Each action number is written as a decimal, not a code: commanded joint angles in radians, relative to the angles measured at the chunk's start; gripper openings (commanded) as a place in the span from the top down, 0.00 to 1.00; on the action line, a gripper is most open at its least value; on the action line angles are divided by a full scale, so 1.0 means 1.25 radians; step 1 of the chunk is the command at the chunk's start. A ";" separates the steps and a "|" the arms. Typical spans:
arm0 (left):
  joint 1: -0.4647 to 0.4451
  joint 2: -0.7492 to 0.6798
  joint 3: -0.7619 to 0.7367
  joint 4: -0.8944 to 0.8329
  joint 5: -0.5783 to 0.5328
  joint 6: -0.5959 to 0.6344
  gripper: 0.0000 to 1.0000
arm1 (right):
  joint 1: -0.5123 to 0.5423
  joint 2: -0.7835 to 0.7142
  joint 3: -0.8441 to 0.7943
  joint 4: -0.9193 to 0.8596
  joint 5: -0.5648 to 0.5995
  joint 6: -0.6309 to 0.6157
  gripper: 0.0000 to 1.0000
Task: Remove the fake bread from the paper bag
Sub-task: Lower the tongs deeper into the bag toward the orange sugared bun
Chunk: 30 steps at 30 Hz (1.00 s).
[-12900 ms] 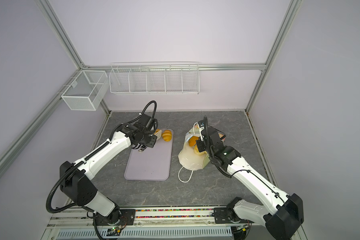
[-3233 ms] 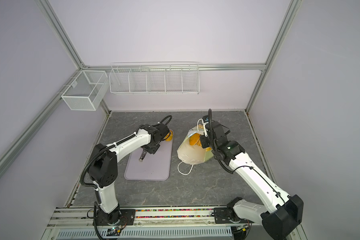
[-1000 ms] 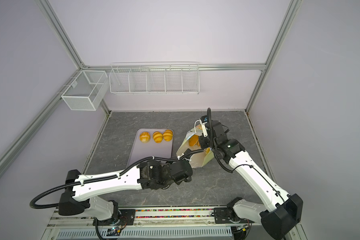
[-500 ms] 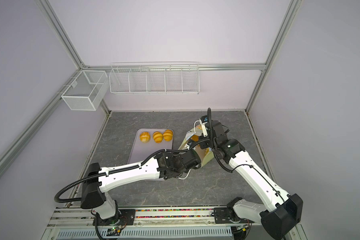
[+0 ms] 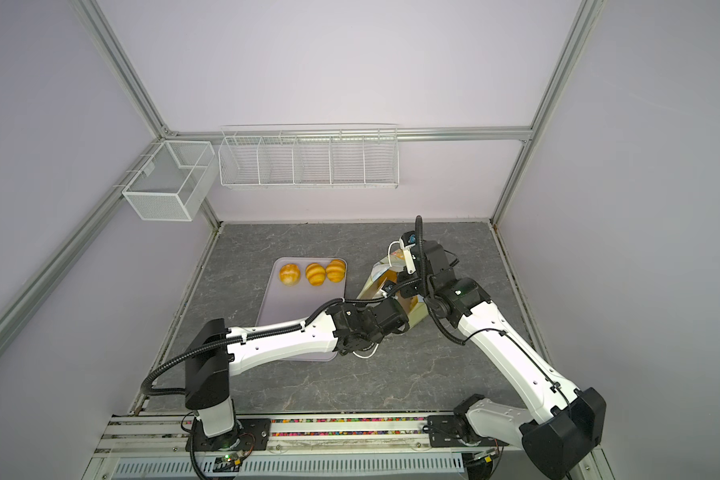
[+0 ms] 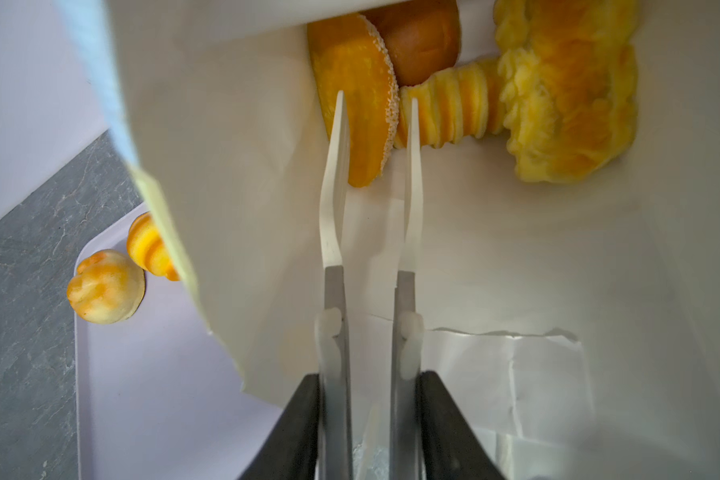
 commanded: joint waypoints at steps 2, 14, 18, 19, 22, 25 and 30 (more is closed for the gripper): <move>0.002 0.031 0.038 0.013 -0.035 0.025 0.62 | 0.000 0.007 0.014 -0.015 -0.012 0.015 0.93; 0.016 0.101 0.093 -0.005 -0.144 0.030 0.62 | 0.000 0.008 0.012 -0.013 -0.016 0.017 0.94; 0.019 0.103 0.092 0.000 -0.143 0.040 0.65 | 0.000 0.008 0.011 -0.013 -0.014 0.017 0.93; 0.018 0.101 0.090 0.000 -0.142 0.042 0.67 | 0.000 0.008 0.011 -0.012 -0.013 0.017 0.93; 0.019 0.082 0.077 0.009 -0.135 0.048 0.76 | -0.001 0.010 0.008 -0.011 -0.010 0.015 0.93; 0.018 0.052 0.055 0.020 -0.113 0.052 0.85 | 0.000 0.015 0.005 -0.008 -0.009 0.014 0.93; 0.018 -0.005 0.017 0.022 -0.064 0.055 0.93 | 0.000 0.020 0.002 -0.001 -0.008 0.013 0.93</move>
